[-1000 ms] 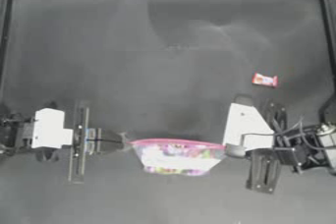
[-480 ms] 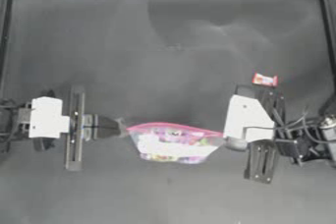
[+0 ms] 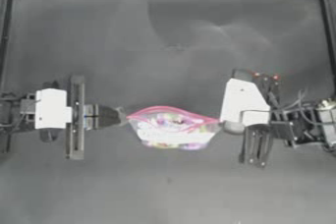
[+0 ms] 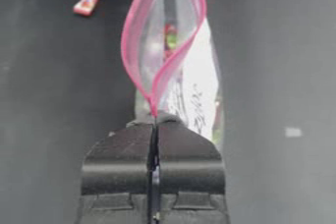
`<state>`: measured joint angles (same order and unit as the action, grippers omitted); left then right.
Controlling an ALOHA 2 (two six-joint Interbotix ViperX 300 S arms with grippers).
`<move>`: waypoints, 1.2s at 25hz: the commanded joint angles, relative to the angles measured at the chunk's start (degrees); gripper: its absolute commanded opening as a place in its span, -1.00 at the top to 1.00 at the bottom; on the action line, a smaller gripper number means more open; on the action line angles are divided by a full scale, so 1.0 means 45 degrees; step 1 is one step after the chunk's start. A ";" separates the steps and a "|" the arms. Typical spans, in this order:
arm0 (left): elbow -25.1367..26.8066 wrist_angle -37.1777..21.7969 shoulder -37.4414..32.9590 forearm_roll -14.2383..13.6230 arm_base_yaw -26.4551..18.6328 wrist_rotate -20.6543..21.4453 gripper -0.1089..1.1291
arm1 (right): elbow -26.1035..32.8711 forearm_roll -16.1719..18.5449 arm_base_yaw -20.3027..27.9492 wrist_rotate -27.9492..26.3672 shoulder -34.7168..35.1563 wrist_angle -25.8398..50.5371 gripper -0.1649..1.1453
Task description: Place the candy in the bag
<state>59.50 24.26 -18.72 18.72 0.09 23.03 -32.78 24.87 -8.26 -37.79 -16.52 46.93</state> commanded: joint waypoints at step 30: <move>-0.0117 -0.0098 -0.0410 -0.0039 -0.0742 0.0723 0.62 | -0.0313 0.0430 0.1074 0.0801 -0.0547 -0.0977 0.58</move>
<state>59.77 22.85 -20.57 18.72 -3.08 26.19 -34.72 26.72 -3.69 -34.37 -17.40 42.98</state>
